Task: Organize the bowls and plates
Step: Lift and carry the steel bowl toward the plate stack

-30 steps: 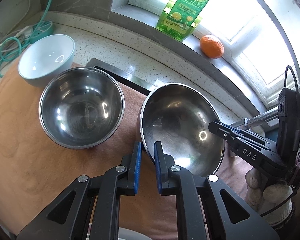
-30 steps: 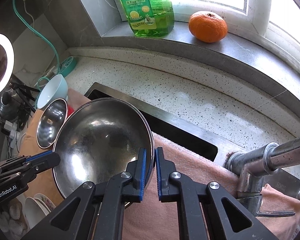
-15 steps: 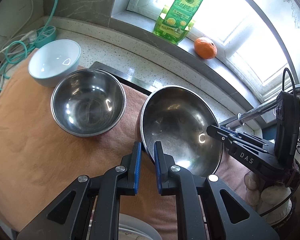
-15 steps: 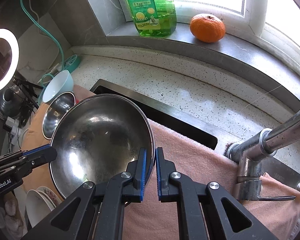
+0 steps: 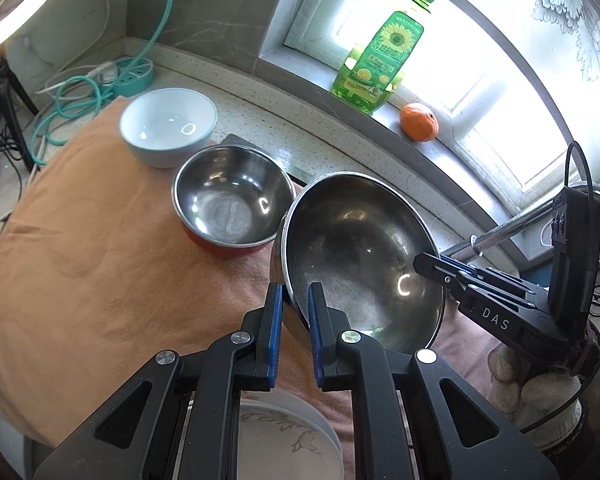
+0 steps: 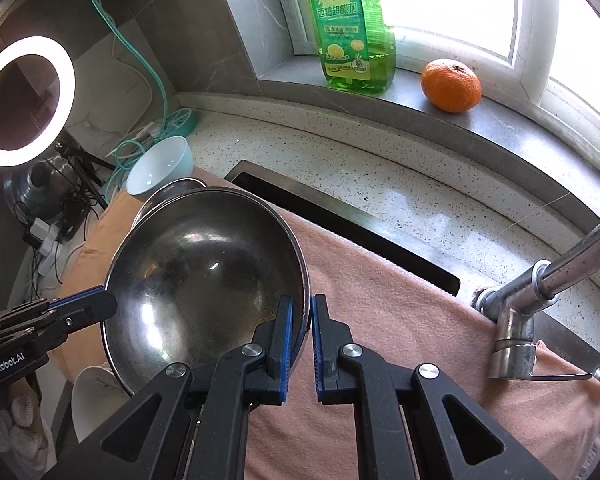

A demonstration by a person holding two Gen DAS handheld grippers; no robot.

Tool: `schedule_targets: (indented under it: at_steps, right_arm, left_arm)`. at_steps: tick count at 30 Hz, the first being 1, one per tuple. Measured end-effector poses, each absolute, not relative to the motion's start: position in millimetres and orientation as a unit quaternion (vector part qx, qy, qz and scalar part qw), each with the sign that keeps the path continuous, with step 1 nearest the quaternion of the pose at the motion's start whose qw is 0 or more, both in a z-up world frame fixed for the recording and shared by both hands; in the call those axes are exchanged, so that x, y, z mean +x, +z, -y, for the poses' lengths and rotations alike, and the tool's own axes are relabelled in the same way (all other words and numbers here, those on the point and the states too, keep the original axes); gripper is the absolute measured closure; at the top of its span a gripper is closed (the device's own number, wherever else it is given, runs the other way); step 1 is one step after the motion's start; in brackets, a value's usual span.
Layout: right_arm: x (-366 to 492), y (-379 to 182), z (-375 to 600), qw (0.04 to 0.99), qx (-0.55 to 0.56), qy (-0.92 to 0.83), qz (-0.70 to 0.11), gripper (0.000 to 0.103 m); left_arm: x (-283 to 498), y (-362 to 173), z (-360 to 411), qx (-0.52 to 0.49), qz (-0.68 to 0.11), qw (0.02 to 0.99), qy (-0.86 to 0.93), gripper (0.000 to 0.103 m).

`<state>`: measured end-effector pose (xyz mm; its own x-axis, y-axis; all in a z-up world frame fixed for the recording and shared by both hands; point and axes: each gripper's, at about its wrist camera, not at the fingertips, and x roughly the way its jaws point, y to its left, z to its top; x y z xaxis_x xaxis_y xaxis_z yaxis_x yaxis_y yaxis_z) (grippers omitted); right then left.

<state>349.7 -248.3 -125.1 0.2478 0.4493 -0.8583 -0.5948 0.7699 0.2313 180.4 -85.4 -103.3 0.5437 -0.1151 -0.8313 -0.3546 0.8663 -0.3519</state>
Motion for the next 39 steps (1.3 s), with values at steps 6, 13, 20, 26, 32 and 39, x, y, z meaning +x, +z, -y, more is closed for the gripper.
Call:
schedule_targets:
  at_steps: [6, 13, 20, 26, 32, 39]
  right_arm:
    - [331.9, -115.5, 226.8, 0.784, -0.080, 0.350, -0.507, 0.095]
    - [311.2, -110.5, 200.7, 0.781, -0.087, 0.363, -0.500, 0.095]
    - [290.7, -106.0, 171.1, 0.778, -0.098, 0.374, -0.495, 0.094]
    - [273.3, -105.2, 141.6, 0.771, -0.112, 0.390, -0.492, 0.094]
    - [256.7, -110.5, 109.6, 0.756, -0.129, 0.411, -0.493, 0.094]
    - [238.0, -118.8, 77.9, 0.738, -0.151, 0.435, -0.494, 0.094]
  left_arm:
    - [157.6, -95.2, 68.4, -0.255, -0.462, 0.845, 0.086, 0.092]
    - [135.0, -90.1, 44.8, -0.262, -0.452, 0.847, 0.098, 0.092]
    - [111.5, -90.0, 20.0, -0.274, -0.444, 0.845, 0.115, 0.092]
    - [90.9, -92.6, -4.6, -0.287, -0.441, 0.839, 0.137, 0.092]
    - [68.5, -98.0, -25.7, -0.301, -0.438, 0.831, 0.162, 0.092]
    - [44.7, -109.5, -46.4, -0.315, -0.442, 0.819, 0.186, 0.092]
